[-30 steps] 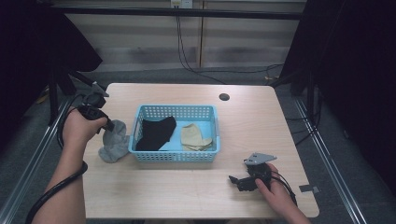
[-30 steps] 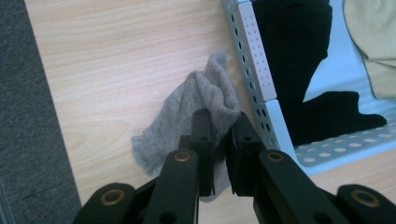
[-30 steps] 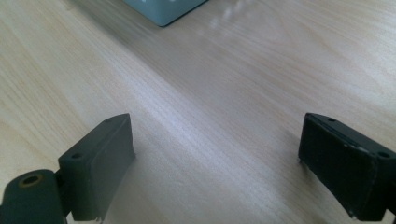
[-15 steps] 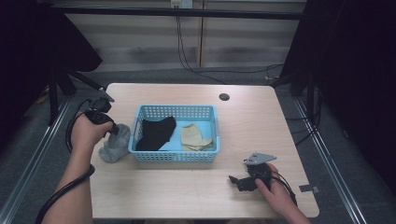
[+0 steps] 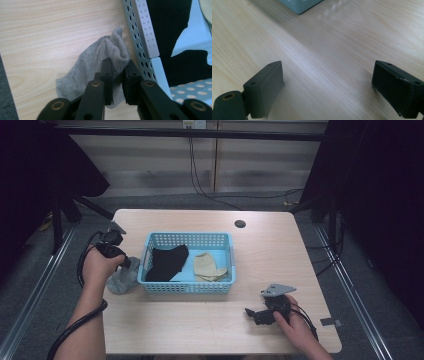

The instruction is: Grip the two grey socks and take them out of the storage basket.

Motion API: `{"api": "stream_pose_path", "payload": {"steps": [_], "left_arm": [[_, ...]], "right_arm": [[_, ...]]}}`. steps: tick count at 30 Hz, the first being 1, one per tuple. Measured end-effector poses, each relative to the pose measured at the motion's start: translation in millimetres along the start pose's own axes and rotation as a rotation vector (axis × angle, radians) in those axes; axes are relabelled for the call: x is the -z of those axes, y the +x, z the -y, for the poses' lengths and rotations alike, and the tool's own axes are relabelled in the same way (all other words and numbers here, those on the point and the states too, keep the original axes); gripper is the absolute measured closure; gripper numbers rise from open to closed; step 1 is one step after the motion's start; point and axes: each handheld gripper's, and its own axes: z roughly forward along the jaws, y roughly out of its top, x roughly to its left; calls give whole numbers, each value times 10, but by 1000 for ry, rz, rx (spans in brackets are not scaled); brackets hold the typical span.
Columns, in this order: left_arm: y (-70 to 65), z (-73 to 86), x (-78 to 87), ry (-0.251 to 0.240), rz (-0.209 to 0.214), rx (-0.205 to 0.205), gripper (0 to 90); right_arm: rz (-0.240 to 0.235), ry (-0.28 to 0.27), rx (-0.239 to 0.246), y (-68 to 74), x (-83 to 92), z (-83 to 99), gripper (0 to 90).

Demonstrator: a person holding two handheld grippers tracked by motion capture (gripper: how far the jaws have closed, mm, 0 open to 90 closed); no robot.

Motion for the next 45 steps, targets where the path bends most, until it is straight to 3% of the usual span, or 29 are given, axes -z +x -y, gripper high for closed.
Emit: {"api": "stream_pose_path", "payload": {"steps": [2,5,7,8,14,19,22,27,36,45], "left_arm": [[-11,-8,6,-13,-3,16,677],[-19,-9,28,-29,-33,0,628],[-11,-10,54,-32,-47,-10,522],[-15,1,80,-49,-49,4,494],[-35,65,144,-67,-42,-23,425],[-78,151,238,-98,-32,-57,402],[-108,197,265,-93,-42,-74,398],[-168,346,279,-97,-20,-121,383],[-293,619,122,-109,13,-160,380],[-532,854,-85,-137,79,-209,378]], "right_arm": [[0,0,0,0,0,0,96],[0,0,-1,0,0,0,96],[0,0,0,0,0,0,96],[-1,-4,7,-5,-3,0,96],[0,0,-1,0,0,0,96],[-1,2,-4,3,1,0,96],[-1,2,-4,2,1,0,96],[-2,-1,7,-4,-1,0,96],[-2,-1,7,-4,-1,0,96],[-1,3,2,-1,1,1,96]]}}
